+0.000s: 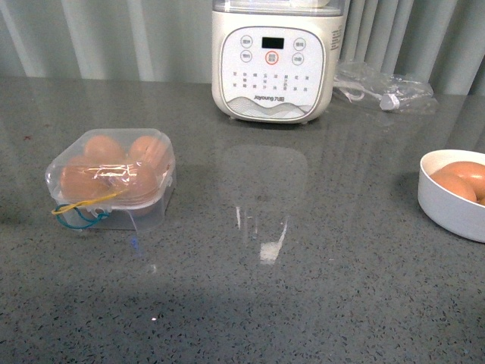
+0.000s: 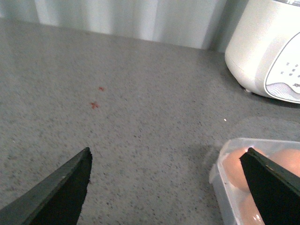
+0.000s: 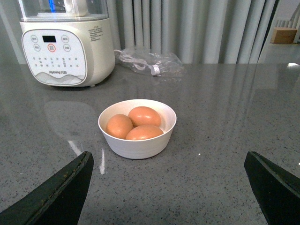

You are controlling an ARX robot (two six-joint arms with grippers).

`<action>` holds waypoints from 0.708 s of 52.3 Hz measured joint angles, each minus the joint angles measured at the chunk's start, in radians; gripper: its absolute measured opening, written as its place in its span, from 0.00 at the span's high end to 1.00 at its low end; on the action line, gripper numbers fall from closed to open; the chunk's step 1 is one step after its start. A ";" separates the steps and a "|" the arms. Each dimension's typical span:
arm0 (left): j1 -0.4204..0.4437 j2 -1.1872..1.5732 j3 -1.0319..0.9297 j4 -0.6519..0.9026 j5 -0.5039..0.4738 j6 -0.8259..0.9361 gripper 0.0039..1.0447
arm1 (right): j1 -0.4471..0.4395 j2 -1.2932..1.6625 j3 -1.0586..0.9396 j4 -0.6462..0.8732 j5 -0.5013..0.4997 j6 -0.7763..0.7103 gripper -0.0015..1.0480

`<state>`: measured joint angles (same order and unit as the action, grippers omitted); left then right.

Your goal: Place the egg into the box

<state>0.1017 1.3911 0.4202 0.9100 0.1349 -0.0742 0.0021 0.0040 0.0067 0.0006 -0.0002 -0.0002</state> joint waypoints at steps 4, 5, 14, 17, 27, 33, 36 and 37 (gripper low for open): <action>-0.007 -0.011 -0.035 0.068 -0.039 0.027 0.19 | 0.000 0.000 0.000 0.000 0.000 0.000 0.07; -0.010 -0.021 -0.048 0.077 -0.042 0.033 0.23 | 0.000 0.000 0.000 0.000 0.000 0.000 0.07; -0.026 -0.114 -0.143 0.082 -0.065 0.055 0.47 | 0.000 0.000 0.000 0.000 -0.001 0.000 0.07; -0.032 -0.147 -0.171 0.078 -0.066 0.056 0.55 | 0.000 0.000 0.000 0.000 0.000 0.000 0.07; -0.094 -0.264 -0.251 0.039 -0.132 0.064 0.84 | 0.000 0.000 0.000 0.000 -0.001 0.000 0.07; -0.099 -0.325 -0.305 0.040 -0.134 0.067 0.97 | 0.000 0.000 0.000 0.000 0.000 0.000 0.07; -0.099 -0.346 -0.340 0.049 -0.134 0.068 0.97 | 0.000 0.000 0.000 0.000 0.000 0.000 0.07; -0.099 -0.356 -0.347 0.040 -0.134 0.068 0.97 | 0.000 0.000 0.000 0.000 -0.001 0.000 0.07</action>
<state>0.0025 1.0355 0.0734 0.9501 0.0010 -0.0063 0.0021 0.0040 0.0067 0.0006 -0.0010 -0.0002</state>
